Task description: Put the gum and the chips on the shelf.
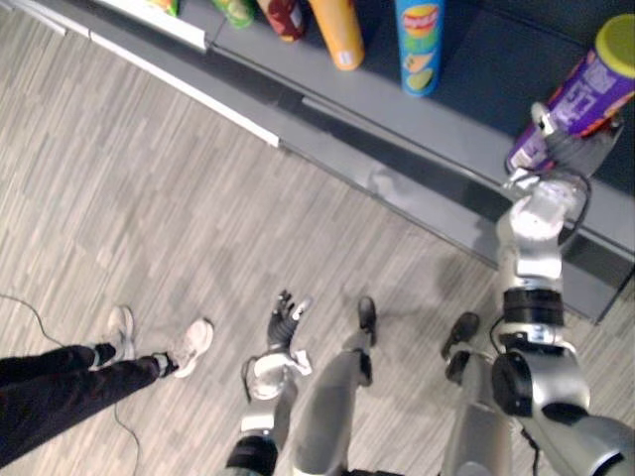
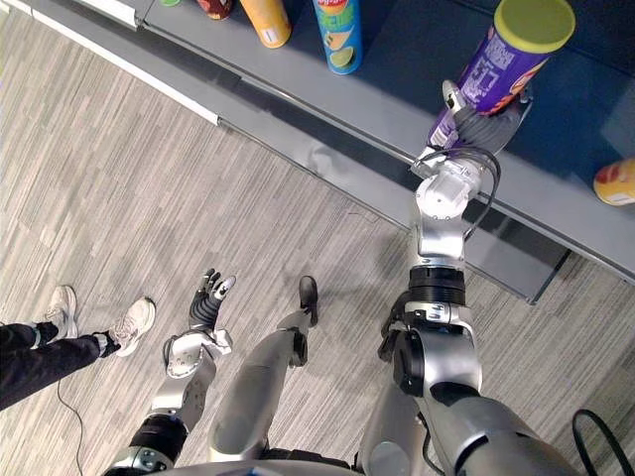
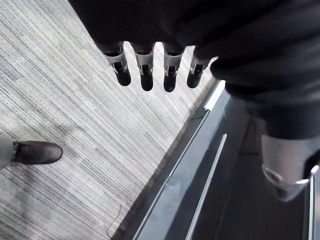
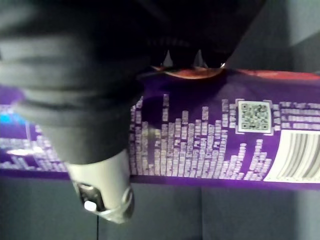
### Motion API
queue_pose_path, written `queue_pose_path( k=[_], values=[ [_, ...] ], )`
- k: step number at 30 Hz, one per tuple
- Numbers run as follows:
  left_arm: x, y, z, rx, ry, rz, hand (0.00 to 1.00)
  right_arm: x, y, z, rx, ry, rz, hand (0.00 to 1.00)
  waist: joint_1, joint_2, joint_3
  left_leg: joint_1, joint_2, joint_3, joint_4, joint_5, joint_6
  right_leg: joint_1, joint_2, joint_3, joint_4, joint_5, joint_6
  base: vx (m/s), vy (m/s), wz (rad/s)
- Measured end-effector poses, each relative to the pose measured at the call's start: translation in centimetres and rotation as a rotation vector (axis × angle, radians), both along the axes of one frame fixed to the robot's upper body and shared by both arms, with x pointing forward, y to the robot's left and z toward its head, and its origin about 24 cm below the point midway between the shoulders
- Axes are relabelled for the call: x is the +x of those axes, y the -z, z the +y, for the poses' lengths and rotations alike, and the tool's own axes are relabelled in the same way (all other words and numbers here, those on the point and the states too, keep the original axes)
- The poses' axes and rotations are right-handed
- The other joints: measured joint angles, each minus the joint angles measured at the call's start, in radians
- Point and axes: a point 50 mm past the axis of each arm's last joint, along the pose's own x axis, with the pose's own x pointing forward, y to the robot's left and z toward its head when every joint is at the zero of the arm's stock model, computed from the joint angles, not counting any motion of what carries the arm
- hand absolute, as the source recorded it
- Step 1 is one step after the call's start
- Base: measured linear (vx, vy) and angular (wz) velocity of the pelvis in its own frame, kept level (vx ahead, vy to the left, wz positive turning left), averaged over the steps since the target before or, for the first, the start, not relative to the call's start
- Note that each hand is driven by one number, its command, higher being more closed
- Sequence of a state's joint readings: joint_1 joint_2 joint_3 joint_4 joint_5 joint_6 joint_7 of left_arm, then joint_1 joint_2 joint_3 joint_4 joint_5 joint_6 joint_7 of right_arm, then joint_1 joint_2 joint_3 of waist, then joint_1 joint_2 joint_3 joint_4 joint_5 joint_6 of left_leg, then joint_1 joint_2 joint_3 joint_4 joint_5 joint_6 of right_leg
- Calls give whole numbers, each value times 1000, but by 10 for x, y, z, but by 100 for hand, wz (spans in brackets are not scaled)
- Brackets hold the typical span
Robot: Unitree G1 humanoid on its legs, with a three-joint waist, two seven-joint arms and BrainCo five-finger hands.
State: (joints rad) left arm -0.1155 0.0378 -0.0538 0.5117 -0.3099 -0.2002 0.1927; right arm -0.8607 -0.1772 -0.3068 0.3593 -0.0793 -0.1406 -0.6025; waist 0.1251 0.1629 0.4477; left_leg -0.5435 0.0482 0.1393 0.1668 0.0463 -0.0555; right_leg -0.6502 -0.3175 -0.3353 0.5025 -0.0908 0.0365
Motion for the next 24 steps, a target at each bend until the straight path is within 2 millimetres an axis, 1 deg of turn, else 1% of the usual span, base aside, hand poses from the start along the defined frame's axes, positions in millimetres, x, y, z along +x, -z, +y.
queue_pose_path(
  k=[4, 6, 8, 11, 16, 17, 24],
  values=[
    [3, -7, -6, -22, 2, -35, 0, -5, -16, 1, 3, 2, -67, 100, 8, 1, 1, -29, -2, -1, 14, 0, 0, -30, -11, -1, 28, -12, -4, 3, -57, 8],
    [4, -10, -11, -40, 3, -48, 0, -7, -21, 1, 8, 9, -89, 100, 12, 1, 1, -33, 5, 24, 14, -2, 2, -41, -20, -3, 44, -21, -5, -5, -59, 12],
    [5, -15, -14, -52, 3, -69, 0, -11, -34, 4, 15, 10, -143, 100, 14, 1, 1, -54, 16, 64, 20, 2, 2, -69, -33, -2, 66, -29, -6, -10, -82, 12],
    [6, -18, -14, -56, 0, -83, 0, -11, -44, 6, 25, 1, -177, 100, 15, 1, 1, -83, 16, 65, 39, 5, 1, -94, -39, -2, 78, -30, -8, -6, -50, 5],
    [6, -20, -20, -82, -3, -92, 0, -12, -47, 7, 34, -1, -188, 100, 16, 1, 1, -90, 11, 64, 47, 3, 2, -102, -50, -4, 98, -41, -8, 0, -32, 6],
    [7, -23, -21, -85, -1, -107, 0, -12, -49, 8, 32, -4, -193, 100, 15, 0, 1, -99, 11, 66, 49, 4, 2, -114, -54, -4, 106, -45, -10, -19, -43, 5],
    [8, -26, -21, -87, -1, -120, 0, -10, -49, 6, 27, 2, -181, 100, 14, -2, 2, -118, 10, 69, 46, 19, 5, -147, -64, -3, 131, -52, -13, -12, -53, 3]
  ],
)
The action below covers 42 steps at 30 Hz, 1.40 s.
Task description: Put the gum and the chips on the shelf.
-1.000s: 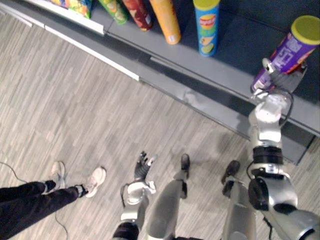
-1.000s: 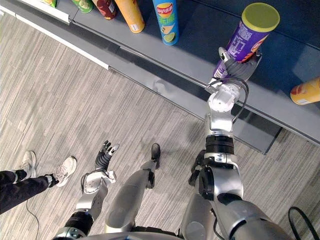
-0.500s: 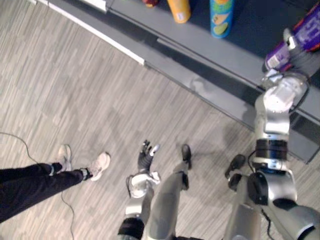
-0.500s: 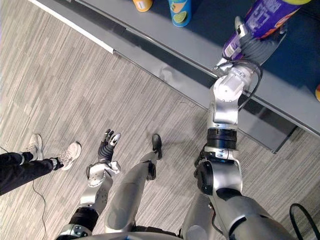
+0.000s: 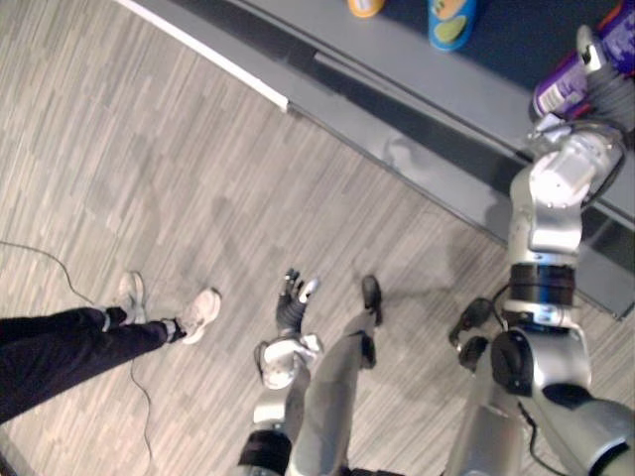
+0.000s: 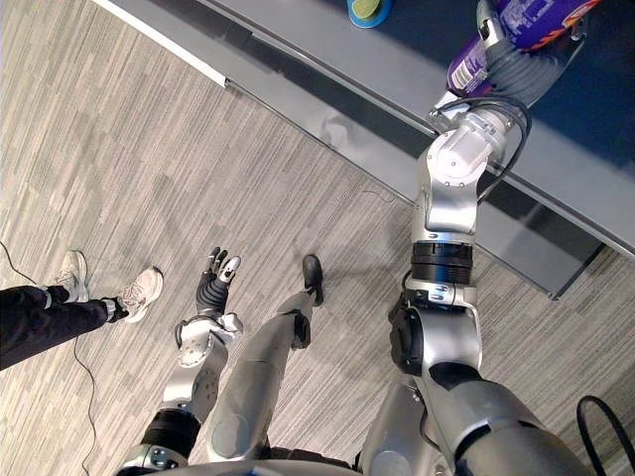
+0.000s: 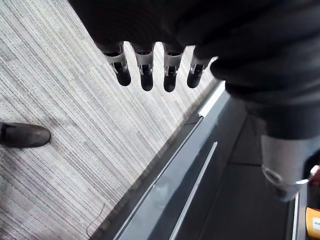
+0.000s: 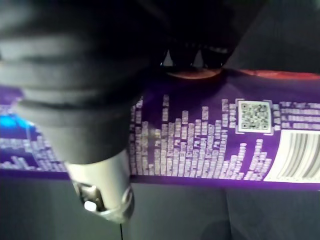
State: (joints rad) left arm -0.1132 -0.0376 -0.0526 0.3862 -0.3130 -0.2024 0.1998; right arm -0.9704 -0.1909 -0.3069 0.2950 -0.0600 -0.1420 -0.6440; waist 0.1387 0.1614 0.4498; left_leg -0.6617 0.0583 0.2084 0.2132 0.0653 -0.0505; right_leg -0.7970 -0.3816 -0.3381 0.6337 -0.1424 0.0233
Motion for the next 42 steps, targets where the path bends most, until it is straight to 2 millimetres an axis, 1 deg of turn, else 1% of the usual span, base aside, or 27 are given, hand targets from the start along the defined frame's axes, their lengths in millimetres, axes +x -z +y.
queue_pose_path(
  k=[5, 7, 10, 15, 21, 25, 26, 28, 30, 32, 33, 35, 38, 42],
  values=[
    [0, -1, 0, -3, 0, -6, 0, 10, 9, -3, 23, -14, 62, 100, -1, 0, 0, -8, 0, 4, -3, 0, 0, -11, -1, 4, 2, -1, -1, -18, -31, -1],
    [1, -5, 0, -33, -8, -21, 0, 9, 6, -1, 15, -19, 42, 100, -2, -1, 1, -20, -1, 7, -2, 4, 0, -28, -4, 6, 7, -1, -1, -33, -30, 1],
    [1, -5, 0, -38, -9, -21, 0, 9, 3, -2, -9, -20, 40, 100, -1, -5, 3, -21, -3, 17, -2, 8, 2, -38, -6, 13, 13, -1, -1, -25, -34, -2],
    [1, -5, -4, -36, 12, -21, 0, 13, 2, 2, -38, -29, 48, 100, -11, -8, 5, -22, -3, 20, -1, 7, 2, -39, -6, 14, 13, -1, -1, -17, -19, -1],
    [1, -5, -4, -37, 11, -23, 0, 13, 1, 7, -55, -41, 36, 100, -23, -12, 5, -34, -2, 20, 1, 9, 2, -53, -8, 15, 13, -1, -2, -27, -23, 0],
    [1, -6, -4, -37, 10, -26, 0, 16, 3, 10, -62, -47, 51, 100, -24, -12, 5, -34, -1, 21, 6, 9, 2, -52, -7, 15, 16, -1, -2, 0, 0, 0],
    [1, -6, -4, -37, 10, -26, 0, 17, 3, 11, -70, -48, 56, 0, -24, -12, 5, -35, 0, 21, 9, 9, 3, -52, -7, 15, 16, -1, -2, -33, -23, -1],
    [1, -6, -4, -37, 9, -26, 0, 18, 4, 12, -72, -50, 62, 0, -24, -13, 5, -38, 3, 21, 18, 6, 3, -52, -6, 16, 16, -1, -2, -38, -23, -2],
    [1, -6, -4, -37, 9, -26, 0, 24, 13, 11, -65, -51, 117, 0, -24, -14, 4, -39, 4, 21, 21, 6, 3, -52, -5, 16, 15, -1, -2, -45, -26, -2],
    [0, -5, -4, -37, 8, -24, 0, 30, 30, 10, -52, -58, 191, 0, -24, -14, 5, -47, 11, 20, 36, 2, 3, -53, 0, 15, 14, -1, -2, -44, -27, -3],
    [0, -5, -4, -37, 8, -23, 0, 30, 32, 11, -51, -61, 198, 0, -24, -14, 5, -49, 13, 20, 40, 1, 3, -53, 2, 15, 14, -1, -2, -37, -25, -5],
    [-1, -4, -3, -37, 6, -20, 0, 31, 34, 12, -52, -64, 201, 0, -24, -14, 4, -52, 19, 22, 53, -5, 2, -52, 7, 16, 14, -1, -2, -34, -26, -8],
    [-4, 0, -2, -36, 1, -2, 0, 33, 39, 18, -64, -82, 224, 0, -25, -24, 3, -53, 33, 26, 71, -17, -1, -50, 19, 19, 14, -1, -2, -28, -36, -11],
    [-5, 3, -2, -35, 0, 7, 0, 35, 42, 23, -79, -100, 239, 0, -25, -26, 2, -53, 42, 27, 75, -17, -2, -49, 28, 19, 14, -1, -2, -19, -37, -5]
  ],
)
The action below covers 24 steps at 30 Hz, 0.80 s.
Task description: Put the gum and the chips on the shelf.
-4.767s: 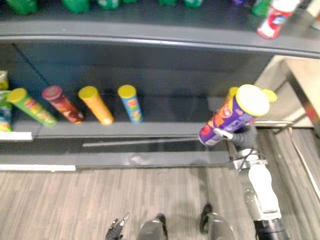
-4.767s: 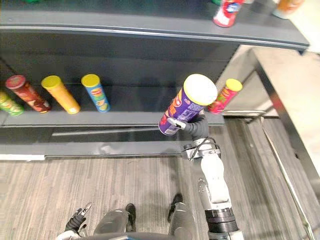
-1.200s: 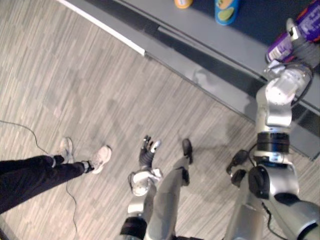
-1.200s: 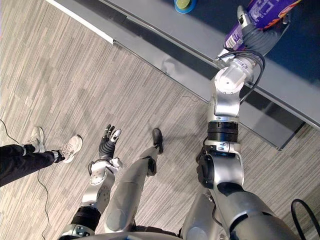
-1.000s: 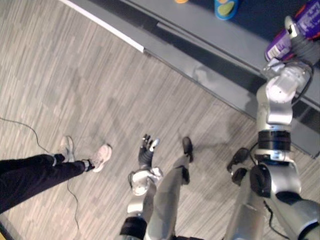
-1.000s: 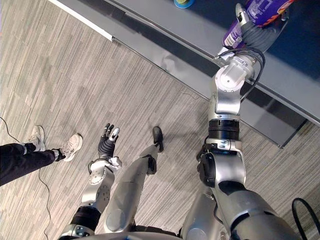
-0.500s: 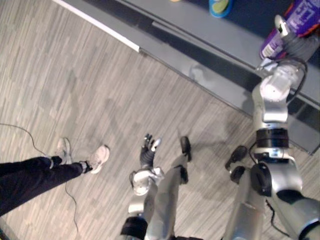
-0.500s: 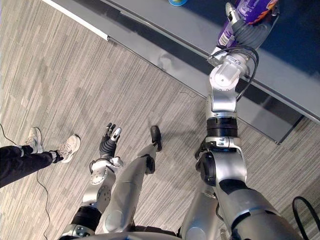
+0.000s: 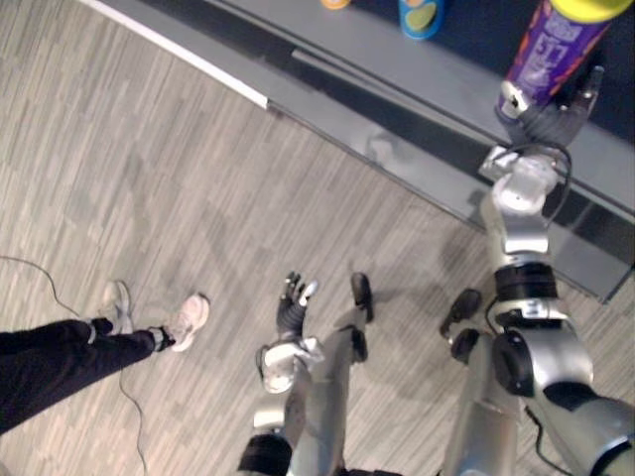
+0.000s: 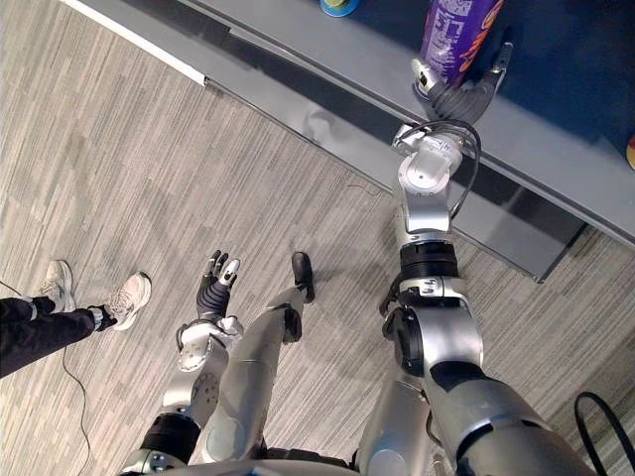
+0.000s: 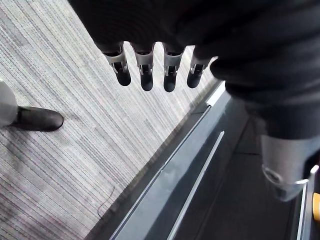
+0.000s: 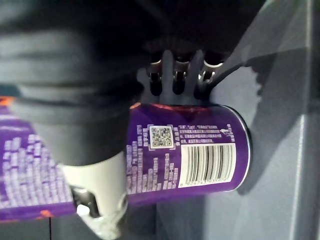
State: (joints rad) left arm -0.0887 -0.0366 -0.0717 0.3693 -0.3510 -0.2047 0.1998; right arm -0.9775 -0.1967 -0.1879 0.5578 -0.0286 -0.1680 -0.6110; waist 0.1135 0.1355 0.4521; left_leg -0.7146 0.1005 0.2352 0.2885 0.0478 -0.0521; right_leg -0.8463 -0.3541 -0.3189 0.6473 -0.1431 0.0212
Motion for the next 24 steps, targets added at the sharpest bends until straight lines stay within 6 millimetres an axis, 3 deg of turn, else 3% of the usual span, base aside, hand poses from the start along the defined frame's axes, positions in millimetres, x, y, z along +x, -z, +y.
queue_pose_path(
  k=[10, 24],
  values=[
    [0, 2, 0, 1, 0, 7, 0, 0, 0, -2, -6, -1, 3, 0, 1, -3, -1, 0, 1, 0, -6, 0, 0, 0, 3, 0, -3, 0, 0, -2, -3, 0],
    [-2, 7, 0, 3, 3, 30, 0, 1, -4, -22, -4, 39, 8, 0, 1, -3, -2, -10, -1, -4, -7, 1, 0, -6, 1, -3, 0, 0, 0, 0, 0, 0]
  ],
)
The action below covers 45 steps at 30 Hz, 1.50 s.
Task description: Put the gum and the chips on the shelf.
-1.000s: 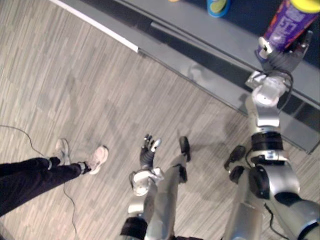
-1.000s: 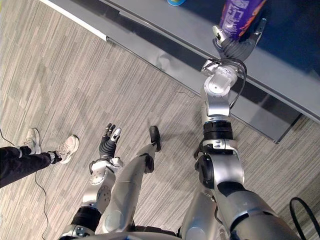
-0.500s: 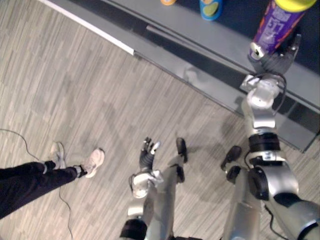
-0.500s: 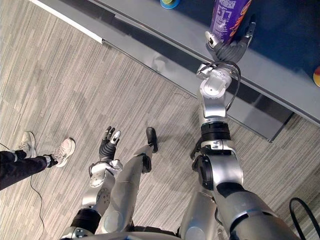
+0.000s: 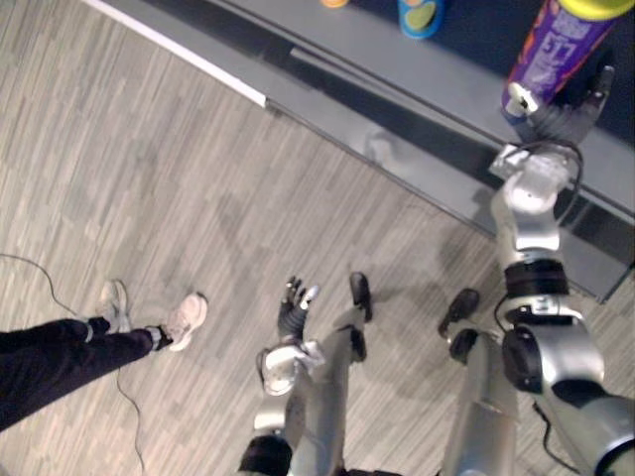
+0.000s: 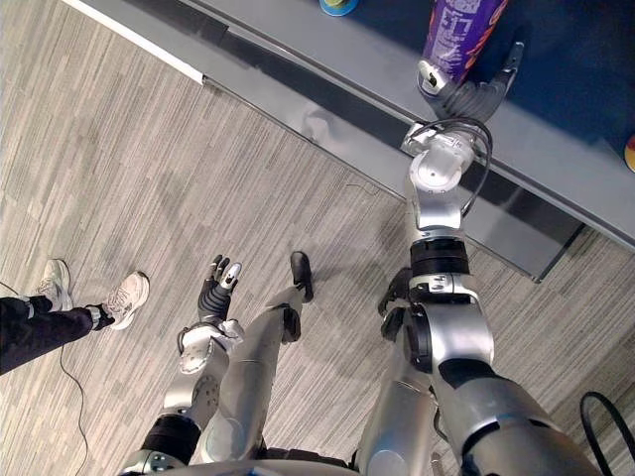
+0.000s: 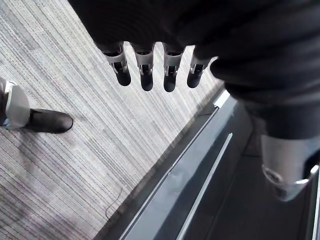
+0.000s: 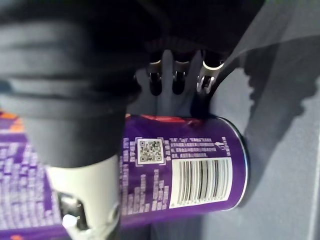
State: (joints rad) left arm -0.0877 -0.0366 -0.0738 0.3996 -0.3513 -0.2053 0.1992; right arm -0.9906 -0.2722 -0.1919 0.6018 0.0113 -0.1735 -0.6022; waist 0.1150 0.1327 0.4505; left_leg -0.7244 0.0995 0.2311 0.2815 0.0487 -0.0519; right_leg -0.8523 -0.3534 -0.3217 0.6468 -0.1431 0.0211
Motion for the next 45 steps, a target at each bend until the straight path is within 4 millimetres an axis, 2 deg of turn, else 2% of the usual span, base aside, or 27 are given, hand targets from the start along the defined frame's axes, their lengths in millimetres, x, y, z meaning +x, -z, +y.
queue_pose_path(
  k=[12, 15, 18, 22, 25, 27, 28, 30, 31, 33, 35, 38, 40, 41, 43, 44, 45],
  values=[
    [0, -1, -3, 0, 16, -4, 0, 3, -9, -6, 21, 4, 3, 0, -1, 0, 0, -2, 3, 1, 17, 2, 6, 0, 2, 1, 0, 0, 0, 0, 0, 0],
    [0, -1, -2, 0, 15, -4, 0, 4, -6, -6, 25, 2, 15, 0, -1, 0, 0, -3, 11, 1, 35, -5, 6, 7, 8, 1, 0, 1, 0, -5, -18, -5],
    [0, 0, -2, 0, 15, -1, 0, 6, 8, -4, 33, -5, 56, 0, -1, 0, 0, 10, 25, -1, 57, -18, 7, 34, 21, -2, -8, 1, 0, -2, -30, -9],
    [-5, 15, -1, 8, 14, 64, 0, 5, 52, 0, 61, -25, 164, 0, -2, -4, -6, 59, 47, 1, 81, -49, 3, 106, 44, -6, -37, 0, 0, 31, -36, -14],
    [-13, 35, 6, 27, 2, 161, 0, 0, 86, 2, 100, -43, 239, 0, -7, -27, -19, 89, 58, 4, 84, -65, -5, 144, 60, -6, -59, 2, 4, 67, -47, -13],
    [-23, 52, 14, 37, -20, 252, 0, -8, 119, 7, 124, -66, 321, 0, -18, -51, -30, 131, 67, 5, 82, -70, -4, 193, 72, -9, -81, 4, 6, 80, -44, -8],
    [-25, 56, 16, 43, -21, 272, 0, -10, 127, 10, 132, -76, 341, 0, -21, -55, -32, 143, 67, 5, 78, -71, -4, 207, 74, -10, -86, 4, 7, 111, -47, -5],
    [-35, 71, 23, 50, -37, 348, 0, -21, 159, 20, 149, -107, 422, 0, -30, -71, -41, 195, 74, 9, 68, -82, -10, 261, 86, -10, -112, 6, 9, 109, -38, -11],
    [-38, 74, 25, 51, -39, 367, 0, -25, 166, 21, 140, -117, 439, 0, -31, -74, -42, 209, 77, 11, 66, -86, -12, 277, 92, -11, -121, 7, 10, 91, -28, -19],
    [-49, 87, 35, 89, -42, 447, 0, -45, 197, 38, 130, -189, 515, 0, -34, -90, -51, 270, 89, 23, 35, -88, -18, 335, 115, -8, -166, 16, 14, 97, -28, -21],
    [-54, 93, 41, 115, -36, 489, 0, -61, 215, 49, 115, -250, 559, 0, -41, -96, -54, 319, 93, 31, 6, -84, -25, 382, 135, -3, -209, 29, 16, 115, -19, -19],
    [-68, 105, 55, 187, -13, 579, 0, -90, 243, 66, 30, -378, 648, 0, -69, -113, -74, 385, 96, 36, -34, -81, -29, 454, 168, 6, -290, 56, 23, 107, 6, -18],
    [-81, 113, 65, 191, -34, 640, 0, -111, 265, 67, 14, -428, 719, 0, -88, -133, -108, 409, 95, 41, -51, -81, -30, 484, 184, 10, -334, 71, 27, 165, 49, -20],
    [-89, 117, 71, 203, -34, 672, 0, -128, 281, 65, 3, -461, 784, 0, -87, -153, -126, 439, 95, 56, -71, -81, -30, 510, 195, 24, -364, 83, 27, 173, 56, -28],
    [-103, 122, 78, 226, -14, 717, 0, -152, 303, 60, 7, -516, 872, 0, -92, -174, -157, 480, 92, 67, -99, -81, -30, 548, 206, 35, -410, 99, 34, 119, 40, -23],
    [-111, 126, 80, 208, -25, 742, 0, -170, 318, 56, 16, -548, 946, 0, -100, -182, -177, 504, 86, 71, -119, -81, -29, 576, 211, 37, -440, 109, 39, 125, 51, -11],
    [-114, 127, 81, 202, -27, 750, 0, -178, 326, 55, 22, -563, 986, 0, -103, -186, -186, 519, 83, 75, -128, -81, -29, 588, 212, 38, -451, 113, 41, 136, 71, -11]
  ],
)
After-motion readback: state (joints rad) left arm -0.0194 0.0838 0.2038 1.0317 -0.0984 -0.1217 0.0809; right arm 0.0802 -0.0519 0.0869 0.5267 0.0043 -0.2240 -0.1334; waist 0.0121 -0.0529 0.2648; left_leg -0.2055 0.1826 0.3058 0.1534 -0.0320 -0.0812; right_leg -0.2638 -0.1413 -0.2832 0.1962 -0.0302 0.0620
